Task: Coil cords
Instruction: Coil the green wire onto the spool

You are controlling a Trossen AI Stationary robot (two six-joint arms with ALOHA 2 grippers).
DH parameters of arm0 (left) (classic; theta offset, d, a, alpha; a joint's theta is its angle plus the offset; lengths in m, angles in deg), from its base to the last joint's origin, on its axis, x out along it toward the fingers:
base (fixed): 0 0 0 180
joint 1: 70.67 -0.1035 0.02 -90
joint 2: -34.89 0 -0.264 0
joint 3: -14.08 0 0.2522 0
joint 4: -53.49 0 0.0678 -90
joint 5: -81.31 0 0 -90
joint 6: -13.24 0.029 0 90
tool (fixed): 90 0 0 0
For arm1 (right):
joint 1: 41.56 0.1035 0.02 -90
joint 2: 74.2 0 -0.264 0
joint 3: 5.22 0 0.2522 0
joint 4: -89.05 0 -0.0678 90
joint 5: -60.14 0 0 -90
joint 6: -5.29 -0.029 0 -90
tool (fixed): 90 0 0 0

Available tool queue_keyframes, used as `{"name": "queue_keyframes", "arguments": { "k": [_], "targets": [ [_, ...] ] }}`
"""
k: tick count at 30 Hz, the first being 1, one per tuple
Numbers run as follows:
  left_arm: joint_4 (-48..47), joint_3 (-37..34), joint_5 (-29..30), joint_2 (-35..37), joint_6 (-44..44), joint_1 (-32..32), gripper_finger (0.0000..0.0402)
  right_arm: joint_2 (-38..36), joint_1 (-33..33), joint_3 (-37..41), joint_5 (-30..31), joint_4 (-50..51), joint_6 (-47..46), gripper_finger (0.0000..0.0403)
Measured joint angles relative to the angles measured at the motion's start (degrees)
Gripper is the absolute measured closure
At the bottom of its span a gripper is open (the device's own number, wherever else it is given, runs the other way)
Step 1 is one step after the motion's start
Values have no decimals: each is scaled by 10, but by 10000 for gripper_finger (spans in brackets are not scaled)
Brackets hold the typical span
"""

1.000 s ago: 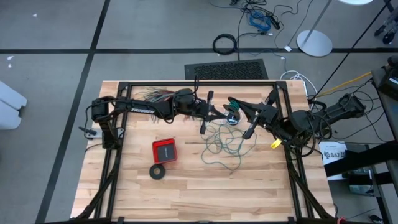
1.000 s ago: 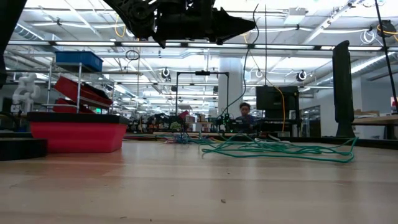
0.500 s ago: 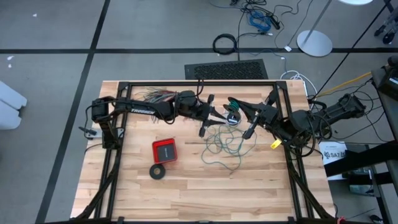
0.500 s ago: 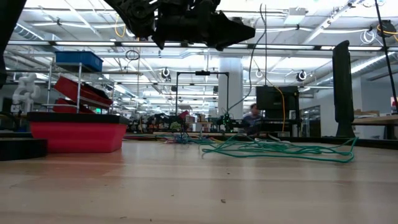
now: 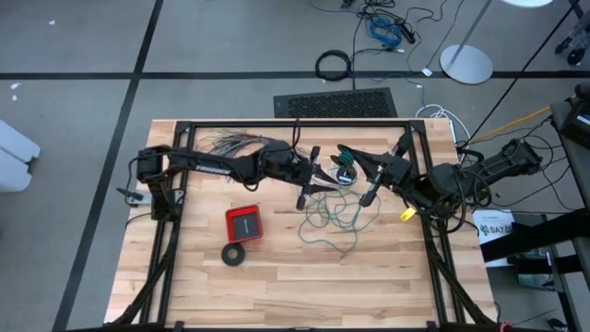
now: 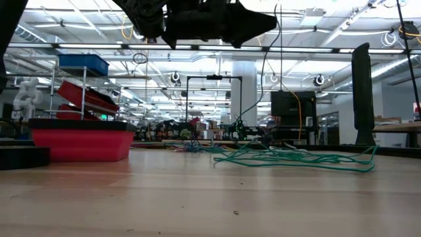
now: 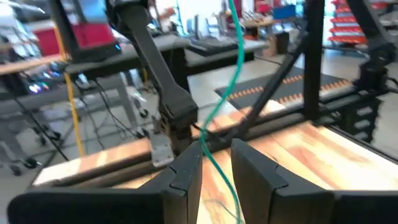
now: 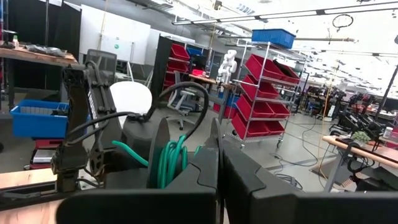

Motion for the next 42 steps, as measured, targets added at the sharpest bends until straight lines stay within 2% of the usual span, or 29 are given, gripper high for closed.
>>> {"name": "queue_keyframes", "arguments": {
  "k": [4,10,23,26,32,42],
  "targets": [
    [21,0,35,-18,-1,8,309,0,0,0,0,0,-1,403],
    [60,0,40,-34,-25,11,309,0,0,0,0,0,-1,403],
    [76,0,39,-40,-42,10,310,0,0,0,0,5,-1,403],
    [75,0,42,-45,-42,7,328,0,0,0,0,4,-1,403],
    [81,0,43,-50,-42,-5,393,0,0,0,-1,5,-4,403],
    [59,0,73,-50,-58,-65,399,0,0,0,-16,43,-36,403]
  ]
}}
